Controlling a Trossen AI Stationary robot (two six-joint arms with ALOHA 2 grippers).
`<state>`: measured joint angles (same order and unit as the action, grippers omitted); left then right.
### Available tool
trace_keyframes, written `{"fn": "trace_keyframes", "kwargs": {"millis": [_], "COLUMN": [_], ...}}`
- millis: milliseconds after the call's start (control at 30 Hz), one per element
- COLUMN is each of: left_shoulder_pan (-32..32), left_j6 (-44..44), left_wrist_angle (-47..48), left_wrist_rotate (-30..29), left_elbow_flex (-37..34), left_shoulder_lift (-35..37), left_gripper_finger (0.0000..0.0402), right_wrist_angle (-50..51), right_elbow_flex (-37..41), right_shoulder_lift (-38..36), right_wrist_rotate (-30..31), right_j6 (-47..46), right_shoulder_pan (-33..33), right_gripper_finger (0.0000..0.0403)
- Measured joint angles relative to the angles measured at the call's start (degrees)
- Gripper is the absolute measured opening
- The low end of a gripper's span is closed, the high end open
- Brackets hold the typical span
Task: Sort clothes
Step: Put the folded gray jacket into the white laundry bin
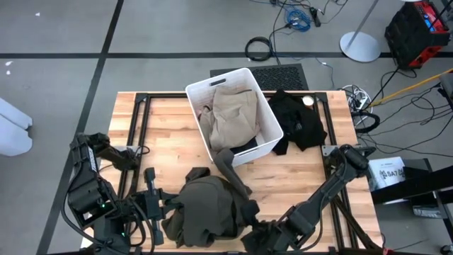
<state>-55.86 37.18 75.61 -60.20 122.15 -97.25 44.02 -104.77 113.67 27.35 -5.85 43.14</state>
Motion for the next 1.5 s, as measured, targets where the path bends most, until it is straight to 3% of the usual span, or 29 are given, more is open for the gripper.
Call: {"fn": "trace_keyframes", "kwargs": {"millis": [167,433,633,733,867,1033,1167,1300,1400,1500], "left_shoulder_pan": [0.0,0.11,0.39,0.39,0.39,0.33,-0.26,-1.92,-3.62,-5.51], "left_j6": [-0.02,0.0,-0.02,-0.02,0.03,-0.02,-0.43,-6.7,-12.78,-17.88], "left_wrist_angle": [0.0,0.2,0.38,0.42,0.4,0.18,-1.71,-7.95,-13.34,-18.36], "left_wrist_rotate": [0.0,0.08,0.79,1.21,1.4,1.51,1.59,1.07,-2.3,-7.18], "left_elbow_flex": [0.0,0.0,0.0,0.0,0.0,0.0,0.0,0.0,0.0,0.05], "left_shoulder_lift": [0.0,0.04,0.04,0.04,0.04,0.04,0.04,0.31,1.38,2.96], "left_gripper_finger": [0.0023,0.0023,0.0023,0.0023,0.0023,0.0024,0.0031,0.0033,0.0034,0.0035], "right_wrist_angle": [-1.89,-5.9,-2.99,-0.12,1.59,6.2,16.5,23.41,14.54,11.99], "right_elbow_flex": [0.02,0.04,0.04,0.06,0.06,-5.84,-17.95,-30.44,-24.91,-24.3], "right_shoulder_lift": [0.66,2.72,5.66,6.14,5.92,5.88,5.85,5.26,-2.66,-9.07], "right_wrist_rotate": [-4.61,-6.77,-8.79,-2.29,0.54,0.39,9.42,21.23,30.74,38.75], "right_j6": [2.5,7.25,4.38,2.11,0.82,0.26,0.81,3.34,10.41,10.79], "right_shoulder_pan": [-0.54,-1.74,-2.69,-2.69,-2.69,-2.58,-0.75,2.47,4.75,6.74], "right_gripper_finger": [0.021,0.021,0.0202,0.0155,0.0026,0.0003,0.0002,0.0001,0.0001,0.0001]}}
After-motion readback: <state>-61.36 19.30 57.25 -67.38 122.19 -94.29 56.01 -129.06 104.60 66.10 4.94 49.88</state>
